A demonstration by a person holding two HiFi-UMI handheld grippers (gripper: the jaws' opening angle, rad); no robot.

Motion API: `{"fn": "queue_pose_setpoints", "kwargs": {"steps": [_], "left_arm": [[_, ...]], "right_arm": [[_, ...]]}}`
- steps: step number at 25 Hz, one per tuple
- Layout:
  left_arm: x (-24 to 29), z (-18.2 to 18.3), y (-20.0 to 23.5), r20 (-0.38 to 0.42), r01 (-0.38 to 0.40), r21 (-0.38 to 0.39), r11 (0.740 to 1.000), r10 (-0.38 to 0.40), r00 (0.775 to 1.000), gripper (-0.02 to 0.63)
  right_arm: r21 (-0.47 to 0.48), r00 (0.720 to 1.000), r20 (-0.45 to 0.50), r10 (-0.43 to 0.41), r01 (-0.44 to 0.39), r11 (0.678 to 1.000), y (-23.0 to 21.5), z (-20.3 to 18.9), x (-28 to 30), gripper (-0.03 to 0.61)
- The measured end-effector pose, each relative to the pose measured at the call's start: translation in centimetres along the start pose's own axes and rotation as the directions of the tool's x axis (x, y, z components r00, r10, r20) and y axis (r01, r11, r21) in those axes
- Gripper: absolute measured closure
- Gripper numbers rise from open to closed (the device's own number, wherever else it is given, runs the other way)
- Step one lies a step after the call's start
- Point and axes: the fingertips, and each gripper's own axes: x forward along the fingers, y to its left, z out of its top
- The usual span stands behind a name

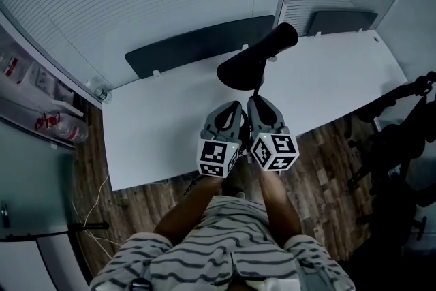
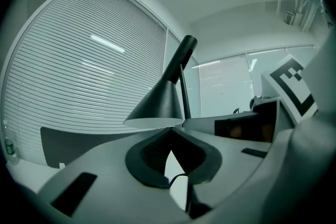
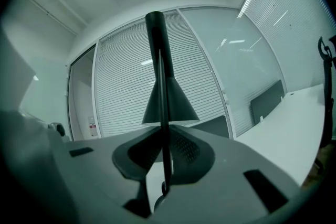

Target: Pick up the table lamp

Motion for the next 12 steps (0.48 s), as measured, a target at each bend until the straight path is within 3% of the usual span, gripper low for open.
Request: {"fn": "queue_pose_setpoints", "kwargs": {"steps": [12], "left_arm": [[-0.2, 0.6, 1.0, 0.014, -0.02, 0.002, 1.0, 0.02, 1.0, 0.606]], "right_arm": [[-0.026, 1.0, 0.0, 0.027, -0.027, 0.999, 1.2, 0.2, 0.5, 0.528]]}}
